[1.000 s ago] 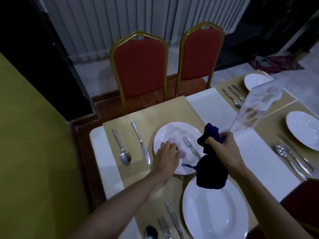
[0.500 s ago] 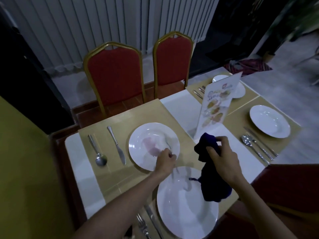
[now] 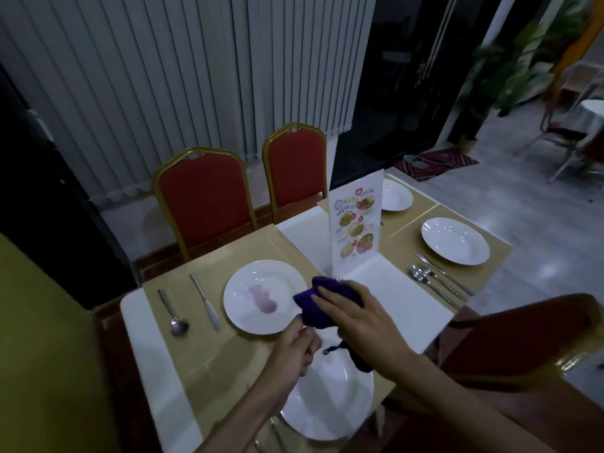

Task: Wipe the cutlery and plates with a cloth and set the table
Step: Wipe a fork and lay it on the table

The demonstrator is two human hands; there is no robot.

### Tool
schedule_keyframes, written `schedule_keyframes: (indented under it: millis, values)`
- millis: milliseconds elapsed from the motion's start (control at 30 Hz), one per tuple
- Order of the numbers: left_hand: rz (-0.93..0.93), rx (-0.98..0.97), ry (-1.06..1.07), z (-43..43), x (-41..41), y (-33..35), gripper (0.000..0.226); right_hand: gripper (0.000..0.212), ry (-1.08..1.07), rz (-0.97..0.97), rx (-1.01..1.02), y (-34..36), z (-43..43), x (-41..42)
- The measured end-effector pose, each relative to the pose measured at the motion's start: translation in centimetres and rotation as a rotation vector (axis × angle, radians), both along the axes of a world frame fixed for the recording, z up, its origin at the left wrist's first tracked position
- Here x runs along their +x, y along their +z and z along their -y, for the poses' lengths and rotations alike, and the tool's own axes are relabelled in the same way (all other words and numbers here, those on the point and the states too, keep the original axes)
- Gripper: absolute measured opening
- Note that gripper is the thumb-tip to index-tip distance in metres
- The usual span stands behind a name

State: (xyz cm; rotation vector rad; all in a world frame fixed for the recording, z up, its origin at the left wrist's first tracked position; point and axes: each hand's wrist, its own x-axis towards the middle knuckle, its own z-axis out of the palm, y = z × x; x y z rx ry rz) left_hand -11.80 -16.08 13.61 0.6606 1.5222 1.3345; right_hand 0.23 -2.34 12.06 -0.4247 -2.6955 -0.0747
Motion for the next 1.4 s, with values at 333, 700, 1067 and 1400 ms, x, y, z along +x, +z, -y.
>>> schedule_keyframes:
  millis: [333,700,1067,1400]
  values:
    - [-0.170,-0.059,0.051,2.6,3.6,2.0,0.031,0.034,-0.379,-0.405,-0.630,4.6,-1.9,4.8]
    - [-0.679,-0.056,0.270,2.8,8.5,4.6,0.023,0.083,-0.106,-0.131,0.043,2.8,4.0,6.1]
    - [-0.679,-0.043,0.284,4.2,9.9,4.4,0.018,0.063,-0.075,-0.177,-0.190,5.2,1.3,8.0]
    - [0.106,-0.040,0.193,1.0,8.3,5.5,0.032,0.034,-0.208,-0.402,-1.810,9.3,1.2,5.9]
